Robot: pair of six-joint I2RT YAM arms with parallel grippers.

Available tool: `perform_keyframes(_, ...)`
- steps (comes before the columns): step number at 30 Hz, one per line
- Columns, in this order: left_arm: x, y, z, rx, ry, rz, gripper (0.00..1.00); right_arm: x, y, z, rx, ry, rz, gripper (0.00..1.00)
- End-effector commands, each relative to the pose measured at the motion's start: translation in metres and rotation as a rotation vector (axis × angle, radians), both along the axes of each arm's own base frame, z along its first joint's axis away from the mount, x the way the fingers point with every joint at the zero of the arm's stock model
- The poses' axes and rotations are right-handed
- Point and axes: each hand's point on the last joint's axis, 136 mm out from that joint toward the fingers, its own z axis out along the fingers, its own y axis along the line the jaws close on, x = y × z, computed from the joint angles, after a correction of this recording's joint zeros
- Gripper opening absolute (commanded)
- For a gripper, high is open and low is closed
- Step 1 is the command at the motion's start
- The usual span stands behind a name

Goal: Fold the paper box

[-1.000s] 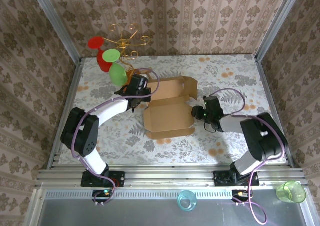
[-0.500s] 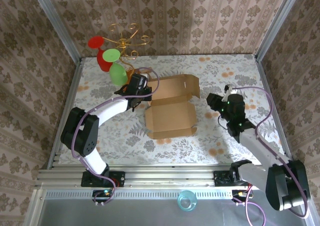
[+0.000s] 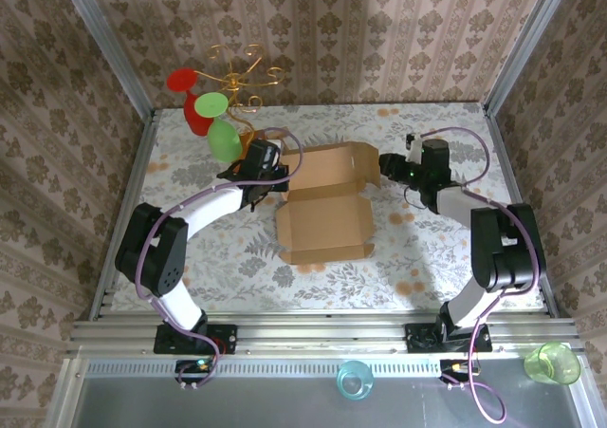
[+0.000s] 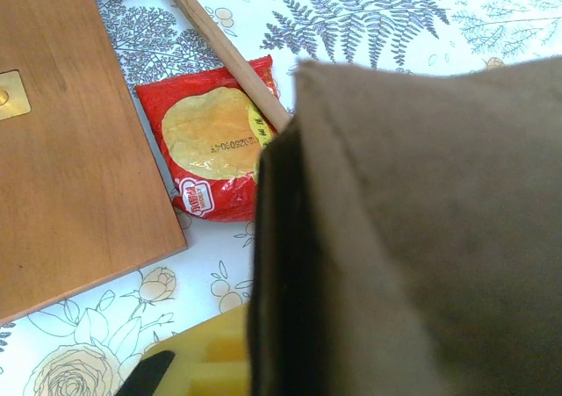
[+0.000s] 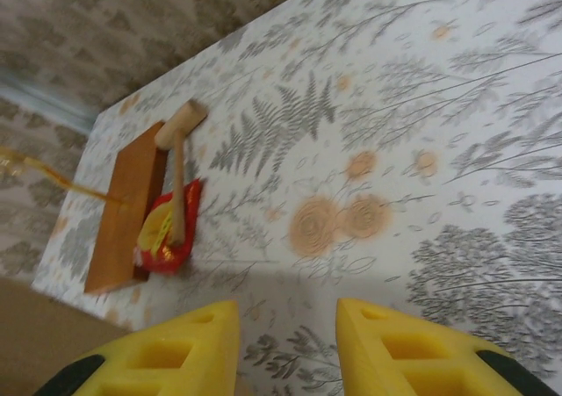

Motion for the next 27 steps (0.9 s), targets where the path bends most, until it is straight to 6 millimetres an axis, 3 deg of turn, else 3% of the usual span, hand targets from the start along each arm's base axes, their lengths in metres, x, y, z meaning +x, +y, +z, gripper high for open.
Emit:
perform_keyframes(1,0.009,-0.003,0.013,-0.015,-0.035,-0.012,0.00,-0.013,0.020,0.026,0.017,-0.124,0.129,0.33)
perform_keyframes(6,0.011,-0.005,0.011,-0.017,-0.031,-0.011,0.00,-0.029,0.023,0.032,-0.009,-0.144,0.143,0.32)
perform_keyframes(27,0.015,-0.010,0.000,0.018,-0.007,-0.040,0.00,-0.053,0.056,0.019,-0.123,-0.129,0.238,0.27)
